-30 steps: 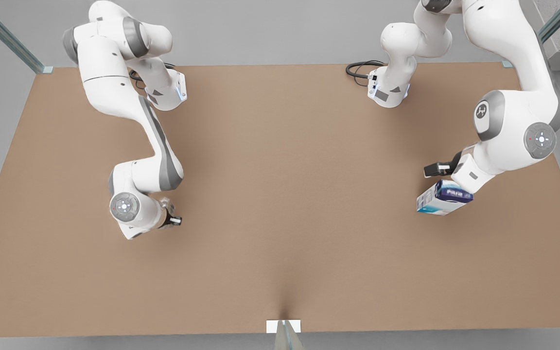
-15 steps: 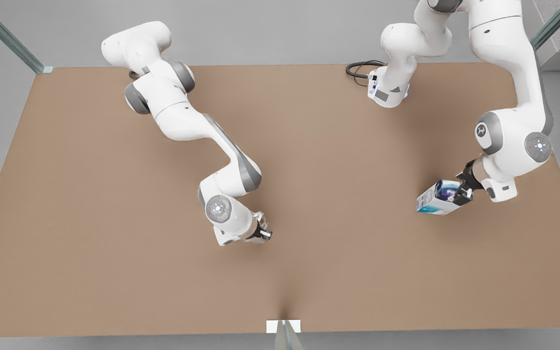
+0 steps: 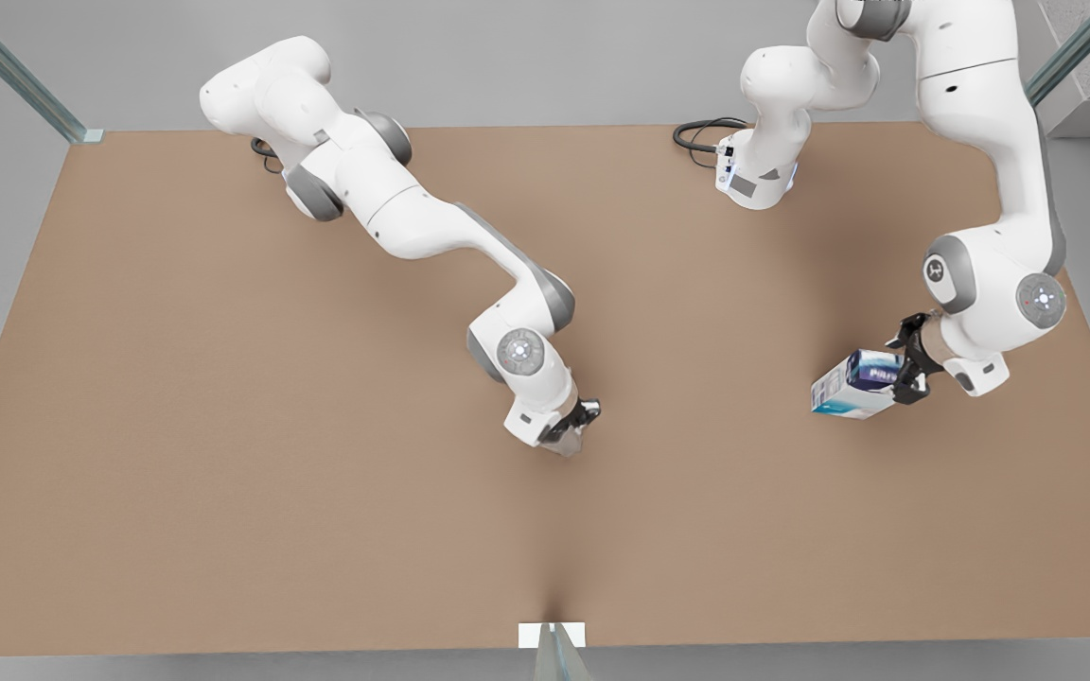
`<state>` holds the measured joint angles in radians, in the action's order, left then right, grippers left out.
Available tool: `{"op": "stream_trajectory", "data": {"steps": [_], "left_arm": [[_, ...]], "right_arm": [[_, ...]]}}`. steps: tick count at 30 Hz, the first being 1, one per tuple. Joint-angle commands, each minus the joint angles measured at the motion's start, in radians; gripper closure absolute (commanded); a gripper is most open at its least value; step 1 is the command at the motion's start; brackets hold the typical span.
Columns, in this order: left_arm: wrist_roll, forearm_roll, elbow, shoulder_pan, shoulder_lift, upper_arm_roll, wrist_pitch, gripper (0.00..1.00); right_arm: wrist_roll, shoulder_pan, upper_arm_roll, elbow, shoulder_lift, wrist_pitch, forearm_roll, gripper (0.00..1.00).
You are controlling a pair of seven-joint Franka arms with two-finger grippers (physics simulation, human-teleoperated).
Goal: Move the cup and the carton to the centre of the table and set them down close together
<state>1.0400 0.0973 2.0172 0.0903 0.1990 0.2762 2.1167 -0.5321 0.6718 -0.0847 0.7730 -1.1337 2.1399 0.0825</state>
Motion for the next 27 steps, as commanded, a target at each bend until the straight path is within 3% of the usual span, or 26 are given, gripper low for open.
{"op": "stream_trajectory", "data": {"steps": [1,2,3,4,6,7,8,9,14,17,18,20,22,24,25,27], "left_arm": [[0.000,-0.001,0.000,0.000,0.002,0.000,0.002,0.00],[-0.002,-0.001,0.000,0.000,0.011,0.000,0.002,0.00],[-0.002,-0.001,-0.002,0.000,0.028,0.000,0.008,0.00],[-0.003,-0.001,-0.002,0.000,0.037,0.000,0.014,0.00],[-0.003,-0.001,-0.002,0.000,0.043,0.000,0.015,0.00],[-0.005,0.002,-0.002,0.000,0.043,0.000,0.015,0.18],[-0.006,0.002,-0.003,0.000,0.043,0.000,0.015,0.48],[-0.008,-0.001,-0.003,0.000,0.042,0.000,0.014,0.50],[-0.005,0.005,-0.014,0.000,0.031,0.000,0.002,0.47],[-0.014,0.009,-0.107,0.003,-0.009,-0.052,-0.150,0.39],[-0.014,0.009,-0.170,0.045,-0.006,-0.104,-0.270,0.39],[0.128,0.019,-0.196,0.232,-0.009,-0.104,-0.334,0.38],[0.385,0.053,-0.199,0.397,-0.012,-0.115,-0.316,0.37],[0.394,0.122,-0.201,0.546,0.008,-0.163,-0.222,0.37],[0.397,0.124,-0.210,0.572,0.025,-0.203,-0.202,0.33],[0.410,0.133,-0.229,0.598,0.060,-0.233,-0.144,0.33]], "right_arm": [[0.000,0.002,0.000,0.000,0.000,0.000,0.002,0.79],[-0.002,0.015,-0.001,0.002,0.002,0.003,0.000,0.79],[-0.015,0.017,-0.003,0.003,0.002,0.006,0.000,0.41],[-0.017,0.026,-0.003,0.005,0.002,0.008,0.002,0.14],[-0.038,0.029,-0.004,0.005,0.000,0.012,0.003,0.00],[-0.040,0.029,-0.004,0.005,0.000,0.014,0.003,0.00],[-0.040,0.029,-0.004,0.005,0.000,0.014,0.003,0.00],[-0.040,0.029,-0.004,0.005,-0.001,0.017,0.003,0.00],[-0.072,0.026,-0.026,0.002,-0.001,0.038,0.011,0.00],[-0.092,-0.092,-0.090,0.046,0.129,-0.029,0.006,0.00],[-0.092,-0.139,-0.110,0.135,0.204,-0.048,0.005,0.00],[-0.072,-0.267,-0.139,0.359,0.382,-0.073,0.002,0.00],[-0.034,-0.360,-0.141,0.485,0.496,-0.132,-0.001,0.00],[0.058,-0.489,-0.133,0.598,0.618,-0.252,-0.036,0.00],[0.084,-0.528,-0.132,0.608,0.655,-0.299,-0.050,0.00],[0.210,-0.610,-0.090,0.673,0.738,-0.385,-0.055,0.00]]}}
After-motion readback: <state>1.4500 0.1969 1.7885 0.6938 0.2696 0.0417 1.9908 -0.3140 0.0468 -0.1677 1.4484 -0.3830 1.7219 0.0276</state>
